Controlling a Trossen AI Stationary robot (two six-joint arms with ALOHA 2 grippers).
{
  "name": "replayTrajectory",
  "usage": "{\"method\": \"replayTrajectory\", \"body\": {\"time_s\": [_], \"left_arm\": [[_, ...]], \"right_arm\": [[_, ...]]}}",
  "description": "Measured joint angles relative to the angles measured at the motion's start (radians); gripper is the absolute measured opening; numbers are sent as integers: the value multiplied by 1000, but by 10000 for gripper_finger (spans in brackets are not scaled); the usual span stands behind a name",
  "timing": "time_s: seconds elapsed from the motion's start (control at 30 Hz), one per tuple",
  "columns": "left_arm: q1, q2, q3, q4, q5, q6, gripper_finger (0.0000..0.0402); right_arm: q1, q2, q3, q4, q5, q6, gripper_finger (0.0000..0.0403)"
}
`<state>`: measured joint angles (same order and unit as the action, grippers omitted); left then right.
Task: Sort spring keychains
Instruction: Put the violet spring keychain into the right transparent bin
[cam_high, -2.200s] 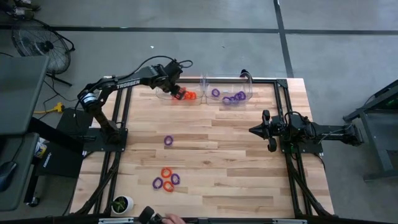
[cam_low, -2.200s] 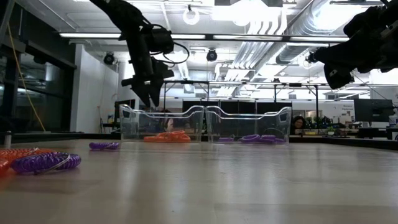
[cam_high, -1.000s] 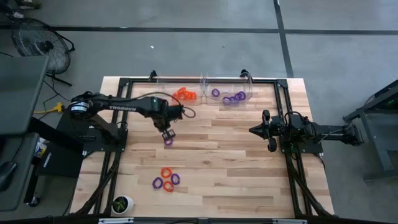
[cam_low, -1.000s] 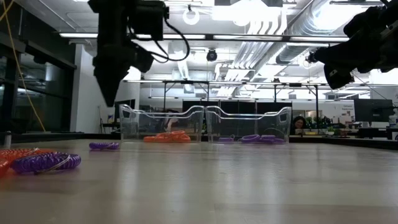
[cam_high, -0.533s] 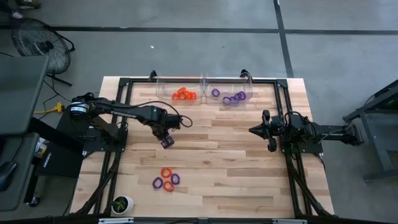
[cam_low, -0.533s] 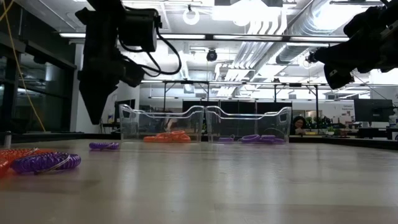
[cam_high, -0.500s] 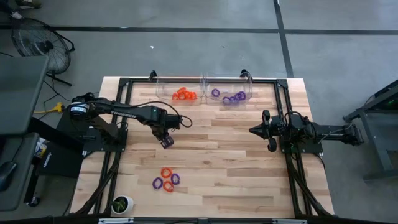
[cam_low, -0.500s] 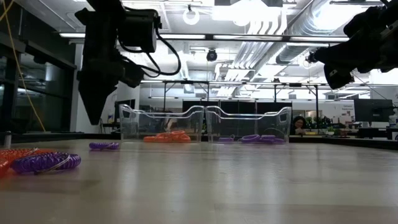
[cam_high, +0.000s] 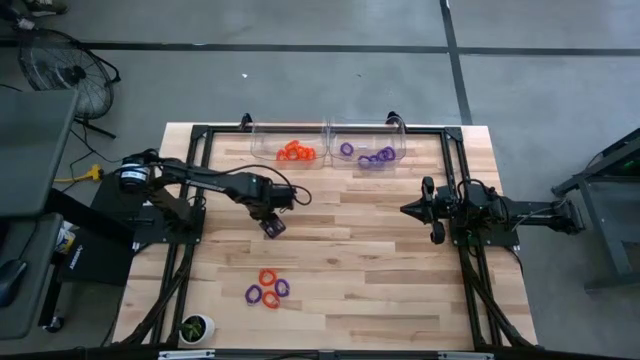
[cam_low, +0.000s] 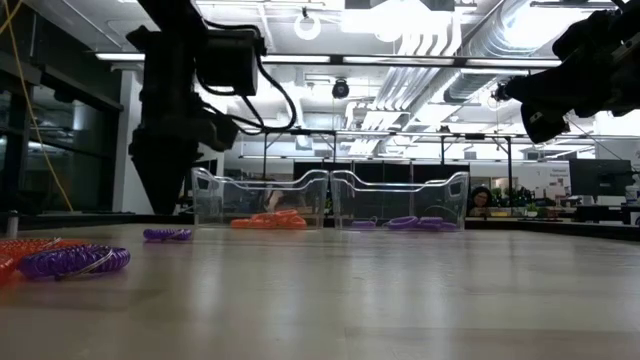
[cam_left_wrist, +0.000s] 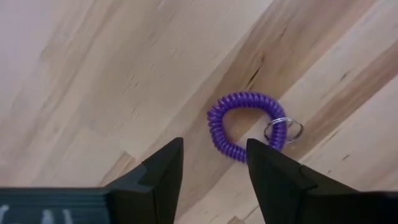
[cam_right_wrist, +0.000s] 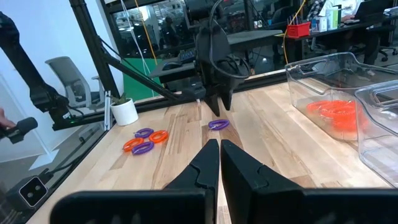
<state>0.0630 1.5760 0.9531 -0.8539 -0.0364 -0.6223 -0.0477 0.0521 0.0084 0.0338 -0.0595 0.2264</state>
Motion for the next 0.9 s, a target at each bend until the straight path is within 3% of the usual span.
{"method": "replayTrajectory", "body": {"time_s": [0.67,0.9], "left_arm": [[2,164,5,52,26,11,174],[2,171,5,61,50,14,126]], "right_arm": [[0,0,0,0,0,0,12],[0,0,0,0,0,0,12]]}}
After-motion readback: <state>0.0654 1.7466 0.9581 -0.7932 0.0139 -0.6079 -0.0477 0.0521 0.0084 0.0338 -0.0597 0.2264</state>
